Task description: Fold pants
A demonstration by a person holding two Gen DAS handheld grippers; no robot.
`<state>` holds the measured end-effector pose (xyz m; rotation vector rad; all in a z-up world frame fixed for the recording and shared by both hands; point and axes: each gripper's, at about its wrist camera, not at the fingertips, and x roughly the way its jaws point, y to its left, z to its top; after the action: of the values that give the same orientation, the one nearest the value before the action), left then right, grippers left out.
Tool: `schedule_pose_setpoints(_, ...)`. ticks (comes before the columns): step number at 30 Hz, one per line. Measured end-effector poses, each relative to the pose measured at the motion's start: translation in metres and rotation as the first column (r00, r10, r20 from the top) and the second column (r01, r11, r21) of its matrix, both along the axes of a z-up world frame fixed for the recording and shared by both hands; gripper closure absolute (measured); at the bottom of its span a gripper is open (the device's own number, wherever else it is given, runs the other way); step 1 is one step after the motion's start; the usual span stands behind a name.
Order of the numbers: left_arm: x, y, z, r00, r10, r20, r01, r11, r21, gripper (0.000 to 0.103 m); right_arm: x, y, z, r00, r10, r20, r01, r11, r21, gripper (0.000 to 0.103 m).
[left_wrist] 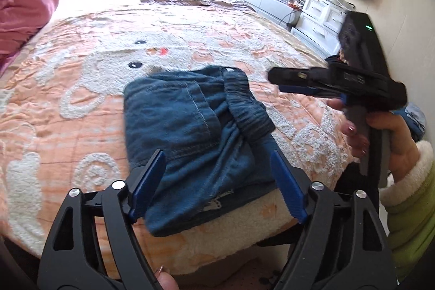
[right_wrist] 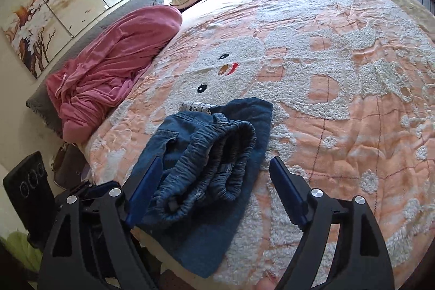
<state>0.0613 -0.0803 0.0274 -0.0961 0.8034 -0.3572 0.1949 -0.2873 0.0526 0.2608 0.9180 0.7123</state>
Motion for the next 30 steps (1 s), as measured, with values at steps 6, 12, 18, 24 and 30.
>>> schedule_pose_setpoints(6,0.010,0.024,0.024,0.997,0.076,0.031,-0.077,0.997,0.022,0.010,-0.043,-0.003,0.024,0.993,0.023,0.120,-0.020,0.999,-0.030,0.015)
schedule_pose_setpoints(12,0.033,0.038,0.033,0.994,0.108,0.029,-0.109,0.992,0.065,0.010,-0.079,0.019,0.017,0.985,0.052,0.167,-0.032,0.992,-0.119,0.015)
schedule_pose_setpoints(18,0.060,0.037,0.025,0.995,0.101,-0.009,-0.100,0.992,0.072,0.010,-0.098,0.049,-0.010,0.985,0.003,0.172,0.034,0.978,-0.208,0.018)
schedule_pose_setpoints(24,0.078,0.027,0.015,0.996,0.077,-0.040,-0.075,0.996,0.056,0.010,-0.096,0.072,-0.015,0.978,-0.035,0.208,0.080,0.974,-0.213,0.019)
schedule_pose_setpoints(30,0.093,0.016,0.006,0.997,0.037,-0.061,-0.033,0.997,0.075,0.010,-0.075,0.072,-0.036,0.994,-0.112,-0.010,0.112,0.993,-0.039,0.030)
